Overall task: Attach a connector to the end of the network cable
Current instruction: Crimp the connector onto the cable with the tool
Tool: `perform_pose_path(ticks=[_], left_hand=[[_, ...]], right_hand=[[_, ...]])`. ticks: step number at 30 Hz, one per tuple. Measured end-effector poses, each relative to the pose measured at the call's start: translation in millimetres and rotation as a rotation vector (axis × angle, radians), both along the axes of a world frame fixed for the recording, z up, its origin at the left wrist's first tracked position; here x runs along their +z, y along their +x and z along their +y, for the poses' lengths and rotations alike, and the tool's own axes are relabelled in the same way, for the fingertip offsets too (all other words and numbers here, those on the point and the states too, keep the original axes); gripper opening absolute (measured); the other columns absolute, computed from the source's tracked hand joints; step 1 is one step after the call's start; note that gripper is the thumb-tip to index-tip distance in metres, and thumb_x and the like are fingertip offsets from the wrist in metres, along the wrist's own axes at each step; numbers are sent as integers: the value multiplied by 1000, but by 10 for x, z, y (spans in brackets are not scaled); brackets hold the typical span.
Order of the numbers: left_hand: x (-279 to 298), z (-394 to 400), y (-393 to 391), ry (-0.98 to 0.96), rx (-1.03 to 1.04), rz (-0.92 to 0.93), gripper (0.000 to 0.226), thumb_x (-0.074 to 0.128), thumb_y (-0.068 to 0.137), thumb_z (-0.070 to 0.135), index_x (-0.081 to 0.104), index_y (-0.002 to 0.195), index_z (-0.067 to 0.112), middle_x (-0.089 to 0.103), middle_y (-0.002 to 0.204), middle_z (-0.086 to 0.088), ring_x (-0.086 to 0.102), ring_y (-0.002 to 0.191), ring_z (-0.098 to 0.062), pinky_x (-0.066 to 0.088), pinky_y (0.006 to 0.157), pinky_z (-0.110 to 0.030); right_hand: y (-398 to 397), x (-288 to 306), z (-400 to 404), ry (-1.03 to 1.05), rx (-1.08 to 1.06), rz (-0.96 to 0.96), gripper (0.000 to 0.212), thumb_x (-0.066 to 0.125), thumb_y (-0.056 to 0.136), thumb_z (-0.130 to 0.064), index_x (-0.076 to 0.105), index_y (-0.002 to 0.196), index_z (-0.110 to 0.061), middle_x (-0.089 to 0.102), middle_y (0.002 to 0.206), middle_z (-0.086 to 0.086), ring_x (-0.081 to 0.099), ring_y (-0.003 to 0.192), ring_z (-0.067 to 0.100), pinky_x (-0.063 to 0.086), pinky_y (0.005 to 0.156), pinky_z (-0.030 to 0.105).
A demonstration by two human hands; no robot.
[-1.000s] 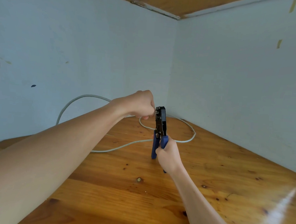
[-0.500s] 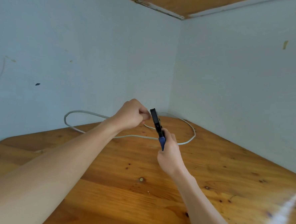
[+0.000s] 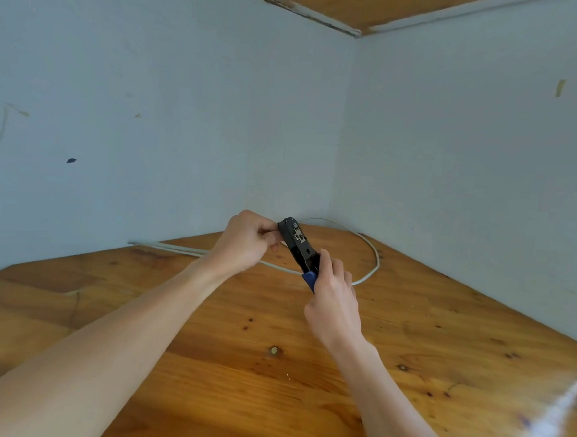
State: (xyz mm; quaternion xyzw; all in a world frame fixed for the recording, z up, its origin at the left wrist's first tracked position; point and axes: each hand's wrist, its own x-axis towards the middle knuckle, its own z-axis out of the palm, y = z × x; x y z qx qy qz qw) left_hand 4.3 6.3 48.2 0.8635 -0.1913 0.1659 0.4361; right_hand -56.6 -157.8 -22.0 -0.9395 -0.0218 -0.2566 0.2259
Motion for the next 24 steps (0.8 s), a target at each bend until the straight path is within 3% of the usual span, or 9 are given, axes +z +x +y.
perform_pose_path(ticks=[4, 7, 11, 13, 15, 17, 19, 21, 24], left_hand=[[49, -3, 15, 55, 3, -33, 41, 66, 94, 23, 65, 53, 31, 58, 47, 11, 33, 33, -6, 27, 41, -17], [124, -12, -9, 173, 49, -73, 42, 64, 93, 23, 62, 52, 31, 54, 43, 18, 40, 35, -6, 29, 45, -23], [258, -47, -94, 335, 123, -170, 34, 61, 91, 25, 60, 59, 34, 62, 55, 14, 52, 50, -6, 33, 52, -26], [364, -78, -133, 408, 138, -215, 22, 59, 92, 25, 63, 73, 36, 68, 74, 11, 59, 67, -14, 36, 58, -29], [471, -121, -152, 497, 157, -275, 13, 58, 92, 23, 68, 86, 29, 70, 84, 5, 59, 76, -19, 36, 62, -31], [550, -172, -165, 581, 144, -324, 14, 57, 92, 18, 69, 87, 23, 70, 83, 2, 61, 76, -22, 36, 60, -31], [616, -210, -176, 646, 128, -347, 16, 56, 91, 15, 71, 87, 21, 67, 80, 2, 62, 75, -24, 36, 58, -31], [678, -239, -171, 695, 122, -356, 16, 56, 90, 15, 71, 89, 22, 61, 78, 4, 60, 76, -25, 34, 59, -31], [728, -262, -157, 740, 109, -348, 16, 57, 88, 14, 67, 84, 25, 50, 70, 10, 58, 77, -25, 29, 53, -30]], right_hand=[[5, 9, -4, 77, 41, 24, 78, 53, 81, 9, 28, 150, -15, 46, 134, 8, 48, 113, 29, 50, 88, 45], [1, 35, -5, 184, 102, 46, 73, 49, 80, 13, 36, 145, -17, 48, 128, 5, 49, 110, 28, 52, 84, 44], [-6, 110, -38, 351, 220, 77, 46, 42, 94, 7, 45, 134, -16, 51, 115, 3, 55, 99, 27, 54, 77, 42], [-14, 150, -40, 459, 257, 140, 50, 41, 93, 10, 45, 137, -15, 53, 111, 2, 56, 89, 20, 57, 69, 31], [-31, 183, -36, 551, 272, 211, 56, 42, 89, 14, 45, 139, -11, 54, 99, -3, 53, 75, 9, 47, 48, 12], [-40, 195, -48, 604, 258, 263, 60, 42, 87, 15, 46, 141, -10, 51, 88, -8, 48, 63, 5, 35, 37, 7], [-47, 204, -61, 640, 244, 295, 58, 42, 87, 14, 49, 138, -13, 52, 84, -5, 47, 53, 6, 32, 32, 10], [-53, 213, -61, 647, 243, 307, 47, 43, 86, 13, 56, 122, -14, 55, 79, -2, 48, 48, 6, 34, 35, 16], [-56, 222, -56, 651, 230, 308, 33, 44, 85, 13, 57, 107, -7, 59, 86, -2, 50, 61, 16, 39, 42, 24]])
